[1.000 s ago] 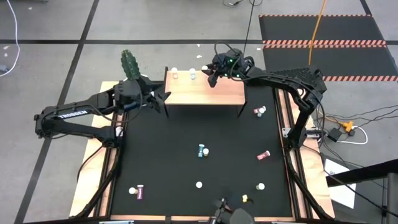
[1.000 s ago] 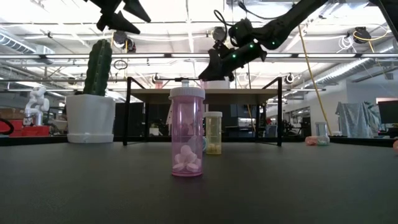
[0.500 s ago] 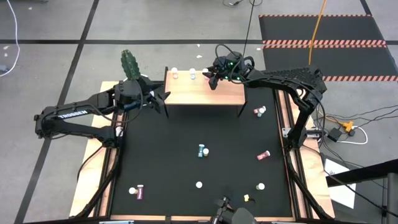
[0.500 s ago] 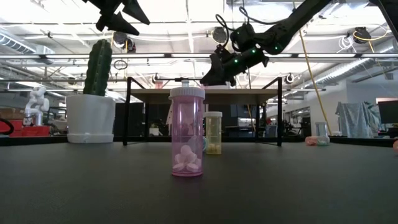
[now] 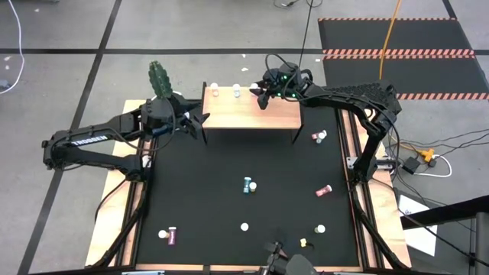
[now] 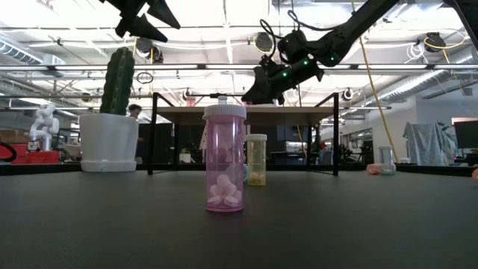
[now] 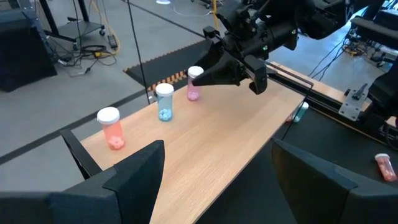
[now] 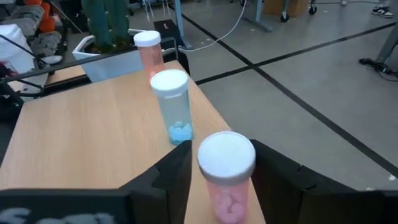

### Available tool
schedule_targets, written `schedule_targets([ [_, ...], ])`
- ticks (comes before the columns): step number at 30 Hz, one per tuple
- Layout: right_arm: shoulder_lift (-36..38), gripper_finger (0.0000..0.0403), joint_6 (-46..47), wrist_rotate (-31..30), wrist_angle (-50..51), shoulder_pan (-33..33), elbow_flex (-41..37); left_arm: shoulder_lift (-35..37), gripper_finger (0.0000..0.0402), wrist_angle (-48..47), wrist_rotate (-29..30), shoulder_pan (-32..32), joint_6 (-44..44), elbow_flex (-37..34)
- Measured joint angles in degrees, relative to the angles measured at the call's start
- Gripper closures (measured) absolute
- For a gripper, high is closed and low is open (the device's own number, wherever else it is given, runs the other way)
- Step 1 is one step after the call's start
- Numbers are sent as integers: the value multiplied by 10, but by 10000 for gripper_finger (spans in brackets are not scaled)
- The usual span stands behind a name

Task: Pick and place medicine bottles onto shelf by color
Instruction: Put the top pink pill bottle on the shelf, then put the bottom right yellow pill bottle on the shelf

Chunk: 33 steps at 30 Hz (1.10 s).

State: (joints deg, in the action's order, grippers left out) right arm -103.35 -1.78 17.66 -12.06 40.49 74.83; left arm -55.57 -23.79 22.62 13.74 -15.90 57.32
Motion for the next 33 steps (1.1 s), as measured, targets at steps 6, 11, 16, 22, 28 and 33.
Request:
schedule_targets([
  [6,1,220,13,7,0,0,0,0,112,0,0,-3,-11,0],
  [11,25,207,7,7,5,0,0,0,112,0,0,-15,-13,0],
  [16,71,200,-9,7,9,0,0,2,112,-1,0,-24,-23,0],
  [22,154,197,-13,7,46,-9,0,7,112,-23,0,-41,-42,0],
  [28,257,197,-67,2,105,-69,-30,4,112,-116,-27,-60,-159,0],
  [33,347,197,-18,-88,104,-161,-84,4,112,-164,-81,-88,-210,0],
])
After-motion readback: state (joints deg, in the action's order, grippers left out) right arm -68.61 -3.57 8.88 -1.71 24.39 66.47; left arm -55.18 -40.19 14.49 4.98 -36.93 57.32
